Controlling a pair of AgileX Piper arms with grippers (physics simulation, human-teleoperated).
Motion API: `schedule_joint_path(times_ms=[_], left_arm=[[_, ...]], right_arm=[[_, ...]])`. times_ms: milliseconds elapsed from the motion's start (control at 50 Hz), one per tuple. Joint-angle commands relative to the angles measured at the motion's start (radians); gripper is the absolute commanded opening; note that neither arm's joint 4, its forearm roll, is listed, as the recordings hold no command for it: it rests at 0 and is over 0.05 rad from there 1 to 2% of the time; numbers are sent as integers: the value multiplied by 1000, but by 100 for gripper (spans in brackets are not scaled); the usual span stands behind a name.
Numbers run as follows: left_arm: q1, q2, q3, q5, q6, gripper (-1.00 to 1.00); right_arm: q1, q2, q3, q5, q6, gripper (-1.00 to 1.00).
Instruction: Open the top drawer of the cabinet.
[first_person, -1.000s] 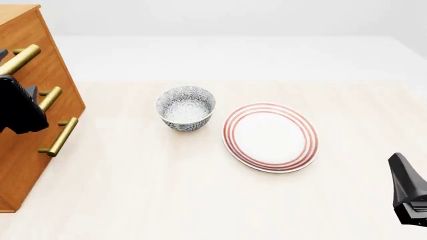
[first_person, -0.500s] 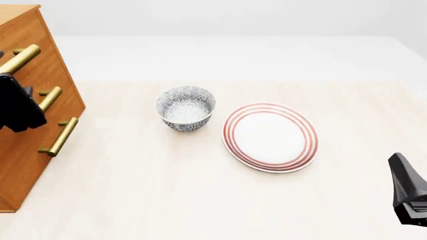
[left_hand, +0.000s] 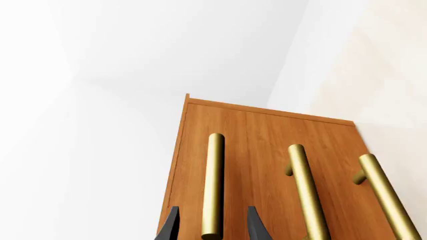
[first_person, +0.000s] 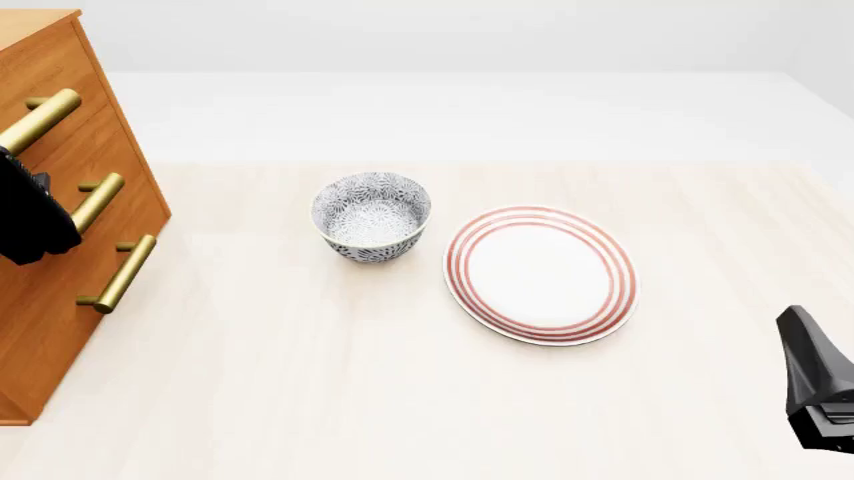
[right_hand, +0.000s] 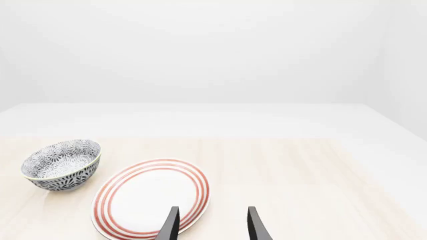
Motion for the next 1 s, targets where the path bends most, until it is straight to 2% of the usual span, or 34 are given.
schedule_joint_path(times_ms=[20,480,500,840,1000], left_arm=[[11,4,1,-7,-14,100],[23,41,-7,-33,-13,100],[22,39,-7,-31,-14,-100],[21,-19,28,-13,4,-100],[2,-17,59,-39,25,-100]], right_arm=[[0,0,0,0,0,100],[0,0,0,0,0,100],[0,0,0,0,0,100],[0,0,0,0,0,100],[0,0,0,0,0,100]])
